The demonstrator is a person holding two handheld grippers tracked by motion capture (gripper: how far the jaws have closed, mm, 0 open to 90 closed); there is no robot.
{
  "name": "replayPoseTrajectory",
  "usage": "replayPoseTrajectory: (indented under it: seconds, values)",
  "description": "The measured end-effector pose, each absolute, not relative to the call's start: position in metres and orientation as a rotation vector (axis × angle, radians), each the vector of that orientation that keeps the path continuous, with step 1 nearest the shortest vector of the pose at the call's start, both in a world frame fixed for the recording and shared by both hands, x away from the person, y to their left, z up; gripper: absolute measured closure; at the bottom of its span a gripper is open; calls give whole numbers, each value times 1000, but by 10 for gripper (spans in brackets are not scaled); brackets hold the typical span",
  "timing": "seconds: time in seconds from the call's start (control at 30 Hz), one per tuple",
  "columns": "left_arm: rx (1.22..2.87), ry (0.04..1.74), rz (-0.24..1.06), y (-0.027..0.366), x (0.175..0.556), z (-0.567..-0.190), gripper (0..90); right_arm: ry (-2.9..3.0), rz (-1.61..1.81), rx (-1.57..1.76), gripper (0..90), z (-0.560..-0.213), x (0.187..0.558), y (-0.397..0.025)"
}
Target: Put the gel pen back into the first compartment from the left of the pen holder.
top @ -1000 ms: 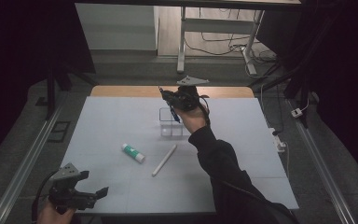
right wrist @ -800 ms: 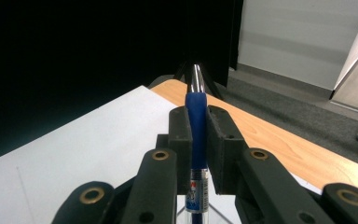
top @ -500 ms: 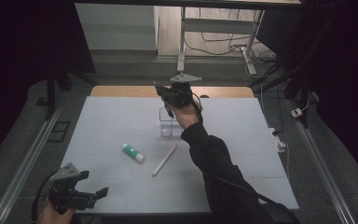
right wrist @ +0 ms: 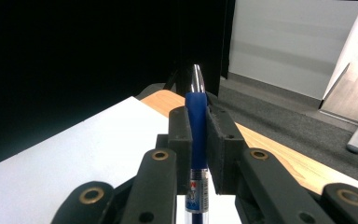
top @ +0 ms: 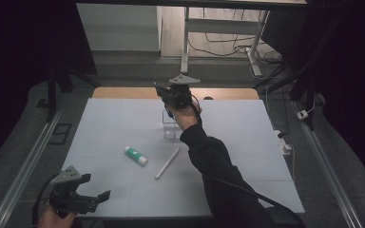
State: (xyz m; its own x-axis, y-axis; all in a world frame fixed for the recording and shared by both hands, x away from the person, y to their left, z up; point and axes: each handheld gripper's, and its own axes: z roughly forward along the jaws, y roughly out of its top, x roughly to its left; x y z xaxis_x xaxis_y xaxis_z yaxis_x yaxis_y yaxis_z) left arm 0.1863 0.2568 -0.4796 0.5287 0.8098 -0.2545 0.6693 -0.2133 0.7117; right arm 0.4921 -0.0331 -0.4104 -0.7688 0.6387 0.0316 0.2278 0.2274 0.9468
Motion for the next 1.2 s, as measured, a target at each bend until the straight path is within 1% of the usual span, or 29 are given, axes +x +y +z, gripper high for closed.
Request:
replayPoseTrajectory:
  seconds: [0.63, 1.0, 1.03, 1.1, 1.2]
  values:
    - [1951, 1202, 219, 257, 186, -480, 0, 2199, 1497, 791, 796, -434, 491, -31]
    - [1953, 1202, 221, 257, 186, -480, 0, 2266, 1440, 819, 785, -447, 489, -38]
    - [1953, 1203, 220, 257, 186, -480, 0, 2272, 1436, 820, 781, -447, 489, -39]
    - [1951, 1203, 218, 257, 186, -480, 0, 2280, 1442, 821, 732, -447, 488, -40]
    - [1949, 1203, 217, 257, 186, -480, 0, 2287, 1450, 811, 700, -441, 487, -42]
